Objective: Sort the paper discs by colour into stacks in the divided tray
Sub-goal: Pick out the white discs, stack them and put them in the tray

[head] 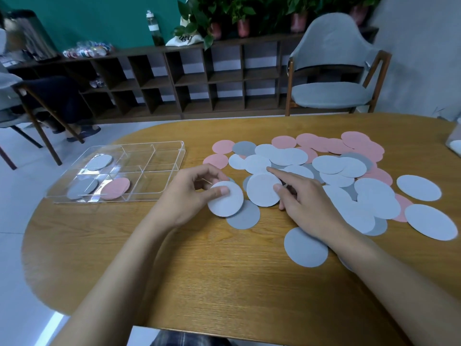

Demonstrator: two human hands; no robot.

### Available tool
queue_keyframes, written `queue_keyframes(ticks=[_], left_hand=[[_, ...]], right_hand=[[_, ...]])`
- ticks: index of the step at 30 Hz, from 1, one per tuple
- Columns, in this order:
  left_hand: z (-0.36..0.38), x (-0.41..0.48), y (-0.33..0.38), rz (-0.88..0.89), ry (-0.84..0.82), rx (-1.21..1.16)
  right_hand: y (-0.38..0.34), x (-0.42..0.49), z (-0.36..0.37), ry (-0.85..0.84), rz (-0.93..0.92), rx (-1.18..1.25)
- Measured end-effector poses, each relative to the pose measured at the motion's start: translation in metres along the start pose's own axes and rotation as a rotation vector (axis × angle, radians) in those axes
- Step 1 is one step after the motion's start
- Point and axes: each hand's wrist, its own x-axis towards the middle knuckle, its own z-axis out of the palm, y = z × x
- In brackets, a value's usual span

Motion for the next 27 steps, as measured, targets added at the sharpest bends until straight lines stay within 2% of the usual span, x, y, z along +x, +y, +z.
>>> queue_keyframes(ticks=[4, 11, 14, 23, 27], left_hand=[[0.028, 0.011, 0.006, -0.010, -0.008, -0.060], [0.073, 0.024, 0.007, 0.029, 0.180, 0.058], [0.080, 0.029, 0.007, 0.076, 0.181, 0.160], [0.087, 0.026, -0.001, 0.133, 0.210, 0.086], [0.089, 0.023, 0.001, 0.163, 0.206, 0.113]], right_hand=[[-0.001, 0.000, -0.002, 0.014, 0.039, 0.029], [-0.002, 0.001, -0.008, 0.038, 0.049, 0.024], [0.002, 0.003, -0.012, 0.032, 0.037, 0.018], [0.007, 0.004, -0.012, -0.031, -0.086, -0.224], [0.004, 0.005, -0.012, 0.019, -0.086, -0.177]])
